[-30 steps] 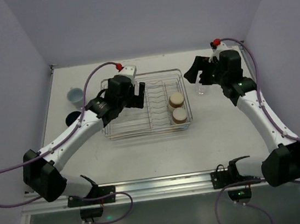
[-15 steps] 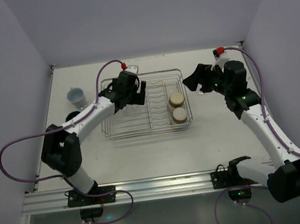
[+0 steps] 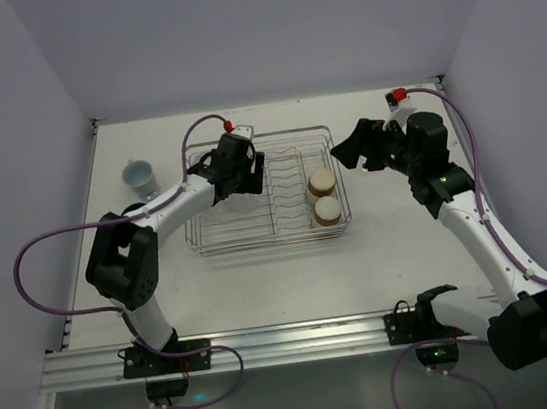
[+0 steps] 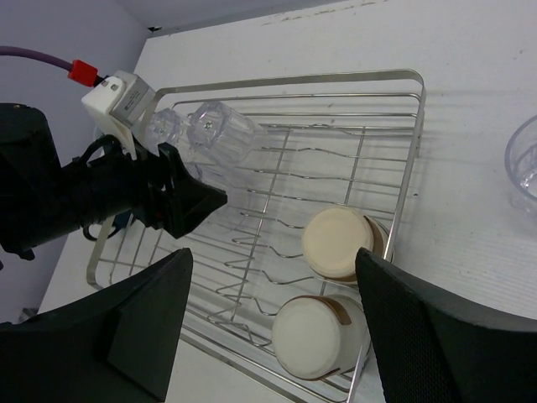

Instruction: Unload the cups from the dish rack

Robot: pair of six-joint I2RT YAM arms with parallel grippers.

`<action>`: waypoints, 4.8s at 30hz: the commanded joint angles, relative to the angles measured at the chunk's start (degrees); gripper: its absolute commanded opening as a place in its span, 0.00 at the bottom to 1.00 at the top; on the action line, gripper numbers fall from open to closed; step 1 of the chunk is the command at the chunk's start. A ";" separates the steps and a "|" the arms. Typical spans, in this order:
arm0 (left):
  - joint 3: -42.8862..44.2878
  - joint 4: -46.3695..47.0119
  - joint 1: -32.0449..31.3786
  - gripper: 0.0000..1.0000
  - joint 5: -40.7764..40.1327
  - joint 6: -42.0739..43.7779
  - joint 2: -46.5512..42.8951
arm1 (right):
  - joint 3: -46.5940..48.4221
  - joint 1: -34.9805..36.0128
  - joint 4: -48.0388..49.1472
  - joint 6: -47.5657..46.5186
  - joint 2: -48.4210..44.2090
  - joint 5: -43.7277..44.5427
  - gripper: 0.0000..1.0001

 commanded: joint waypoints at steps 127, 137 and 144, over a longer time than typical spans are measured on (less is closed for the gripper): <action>-29.00 0.04 0.33 1.00 11.57 4.32 -54.23 | 58.71 -0.89 -43.44 -22.13 56.00 27.07 0.00; -28.30 -0.23 0.77 1.00 9.90 4.14 -51.51 | 57.39 -1.07 -42.48 -21.87 55.04 27.60 0.25; -26.89 -0.84 0.85 1.00 8.75 1.60 -49.05 | 55.81 -0.90 -39.40 -19.50 50.47 22.76 0.54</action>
